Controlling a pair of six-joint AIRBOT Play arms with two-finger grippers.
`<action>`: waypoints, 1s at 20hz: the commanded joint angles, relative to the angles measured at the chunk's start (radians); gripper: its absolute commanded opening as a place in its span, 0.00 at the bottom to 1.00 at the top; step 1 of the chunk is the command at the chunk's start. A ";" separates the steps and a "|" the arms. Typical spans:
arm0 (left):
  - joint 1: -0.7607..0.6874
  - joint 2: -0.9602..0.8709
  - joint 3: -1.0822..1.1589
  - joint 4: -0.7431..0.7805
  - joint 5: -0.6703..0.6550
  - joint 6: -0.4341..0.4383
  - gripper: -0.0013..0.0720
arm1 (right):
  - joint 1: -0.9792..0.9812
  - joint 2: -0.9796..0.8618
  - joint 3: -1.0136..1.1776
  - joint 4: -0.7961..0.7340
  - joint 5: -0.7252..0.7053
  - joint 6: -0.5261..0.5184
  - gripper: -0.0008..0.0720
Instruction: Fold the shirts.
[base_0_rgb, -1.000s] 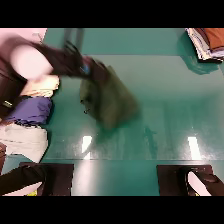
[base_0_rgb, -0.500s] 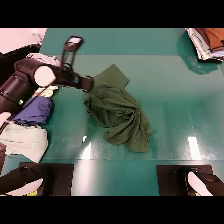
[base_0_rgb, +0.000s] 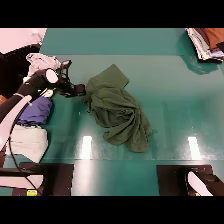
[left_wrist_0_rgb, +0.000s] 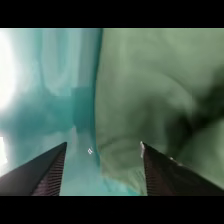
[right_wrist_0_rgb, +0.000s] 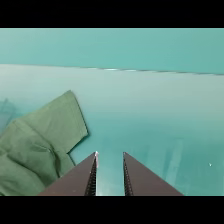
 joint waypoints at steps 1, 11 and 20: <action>0.011 -0.086 -0.002 -0.117 0.031 0.052 0.76 | 0.000 0.000 0.000 0.001 0.003 0.000 0.29; 0.039 0.005 0.201 -0.076 -0.014 0.121 0.05 | 0.000 -0.095 -0.166 -0.063 0.323 0.052 0.29; 0.040 0.067 0.253 -0.015 -0.029 0.121 0.05 | 0.108 -0.323 -0.844 0.237 0.028 -0.020 0.77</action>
